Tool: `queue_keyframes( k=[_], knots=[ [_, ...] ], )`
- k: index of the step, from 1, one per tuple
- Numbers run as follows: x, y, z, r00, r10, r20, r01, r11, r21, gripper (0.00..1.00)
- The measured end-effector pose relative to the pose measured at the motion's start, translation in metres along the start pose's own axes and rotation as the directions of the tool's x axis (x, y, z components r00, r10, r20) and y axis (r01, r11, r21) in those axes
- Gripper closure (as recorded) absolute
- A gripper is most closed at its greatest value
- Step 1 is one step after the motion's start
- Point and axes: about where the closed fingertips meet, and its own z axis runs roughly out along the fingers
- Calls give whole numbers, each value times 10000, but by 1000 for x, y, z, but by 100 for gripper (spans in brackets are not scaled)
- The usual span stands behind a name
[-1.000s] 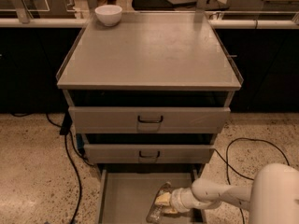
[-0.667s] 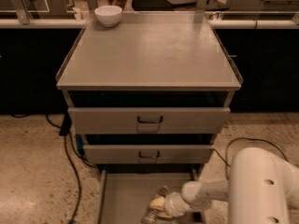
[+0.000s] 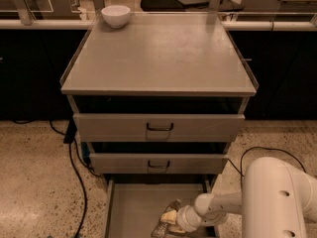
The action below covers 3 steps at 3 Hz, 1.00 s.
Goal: Place water bottle into bottom drawer
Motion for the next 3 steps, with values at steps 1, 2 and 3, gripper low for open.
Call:
queue_keyframes(
  k=[1, 2, 3],
  knots=[
    [1, -21, -12, 9982, -330, -502, 325, 9994, -115, 100],
    [14, -38, -21, 9915, -659, -1126, 626, 9975, -333, 100],
    [37, -39, -8, 9815, -887, -1696, 757, 9938, -815, 100]
  ],
)
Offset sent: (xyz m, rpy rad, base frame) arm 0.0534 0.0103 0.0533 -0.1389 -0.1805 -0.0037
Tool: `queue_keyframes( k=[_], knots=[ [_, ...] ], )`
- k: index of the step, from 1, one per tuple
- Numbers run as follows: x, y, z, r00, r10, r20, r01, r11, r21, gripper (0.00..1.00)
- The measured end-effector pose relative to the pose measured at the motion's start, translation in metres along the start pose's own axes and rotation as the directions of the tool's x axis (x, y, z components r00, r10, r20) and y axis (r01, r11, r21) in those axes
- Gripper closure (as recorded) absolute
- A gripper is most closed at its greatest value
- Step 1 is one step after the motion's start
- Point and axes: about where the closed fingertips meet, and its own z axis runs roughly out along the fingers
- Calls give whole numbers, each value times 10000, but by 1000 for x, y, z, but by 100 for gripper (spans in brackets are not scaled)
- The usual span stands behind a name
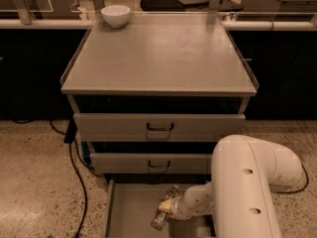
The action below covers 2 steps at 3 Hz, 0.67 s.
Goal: Place water bottle into bottom drawer
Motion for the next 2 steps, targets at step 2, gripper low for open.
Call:
queue_keyframes(
  k=[2],
  knots=[
    [4, 53, 81, 9980, -456, 436, 449, 9989, 161, 100]
  ],
)
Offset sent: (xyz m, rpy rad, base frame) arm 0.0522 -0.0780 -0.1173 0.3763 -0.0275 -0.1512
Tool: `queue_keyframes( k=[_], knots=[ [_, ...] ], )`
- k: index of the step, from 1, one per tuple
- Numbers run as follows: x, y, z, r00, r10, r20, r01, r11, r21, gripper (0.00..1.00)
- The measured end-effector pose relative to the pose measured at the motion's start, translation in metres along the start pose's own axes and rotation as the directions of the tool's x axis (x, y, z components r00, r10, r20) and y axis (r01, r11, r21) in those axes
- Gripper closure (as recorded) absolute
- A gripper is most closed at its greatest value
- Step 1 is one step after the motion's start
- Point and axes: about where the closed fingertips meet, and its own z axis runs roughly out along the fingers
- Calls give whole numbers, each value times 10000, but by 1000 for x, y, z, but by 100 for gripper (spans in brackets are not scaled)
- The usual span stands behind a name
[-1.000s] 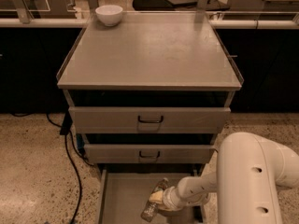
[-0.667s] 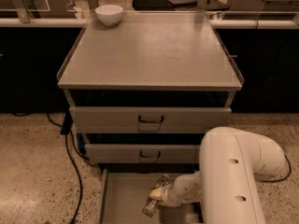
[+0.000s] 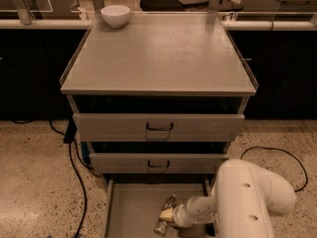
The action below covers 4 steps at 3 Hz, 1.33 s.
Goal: Place water bottle into bottom drawer
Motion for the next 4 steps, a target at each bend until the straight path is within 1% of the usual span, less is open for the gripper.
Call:
queue_keyframes(
  k=[1, 2, 3, 4],
  knots=[
    [-5, 1, 3, 9999, 32, 142, -36, 9997, 244, 100],
    [-5, 1, 3, 9999, 32, 143, -36, 9997, 244, 90],
    [-5, 1, 3, 9999, 32, 144, -36, 9997, 244, 58],
    [-5, 1, 3, 9999, 32, 144, -36, 9997, 244, 36]
  ],
)
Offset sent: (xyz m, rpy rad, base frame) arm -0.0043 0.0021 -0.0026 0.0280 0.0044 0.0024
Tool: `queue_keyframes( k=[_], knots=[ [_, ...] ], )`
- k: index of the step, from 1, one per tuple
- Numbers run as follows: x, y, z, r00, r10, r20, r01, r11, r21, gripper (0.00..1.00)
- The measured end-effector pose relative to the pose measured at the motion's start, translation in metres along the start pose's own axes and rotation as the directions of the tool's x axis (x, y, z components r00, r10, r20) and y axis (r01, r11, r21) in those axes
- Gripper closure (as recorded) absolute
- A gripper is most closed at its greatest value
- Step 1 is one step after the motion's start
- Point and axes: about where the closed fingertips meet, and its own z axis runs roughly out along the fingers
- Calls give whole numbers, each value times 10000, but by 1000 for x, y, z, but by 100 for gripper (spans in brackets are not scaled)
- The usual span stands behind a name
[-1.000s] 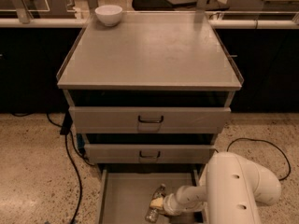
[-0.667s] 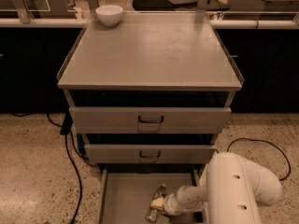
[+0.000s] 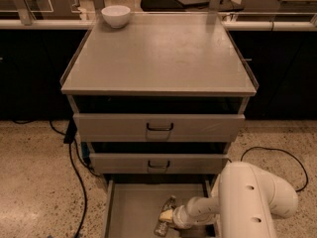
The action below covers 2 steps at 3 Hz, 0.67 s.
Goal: Place water bottle into bottom drawer
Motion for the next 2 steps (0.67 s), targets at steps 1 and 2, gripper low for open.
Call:
queue_keyframes(
  k=[1, 2],
  knots=[
    [0, 0, 0, 10000, 0, 0, 0, 10000, 0, 13],
    [0, 0, 0, 10000, 0, 2, 0, 10000, 0, 0]
  ],
)
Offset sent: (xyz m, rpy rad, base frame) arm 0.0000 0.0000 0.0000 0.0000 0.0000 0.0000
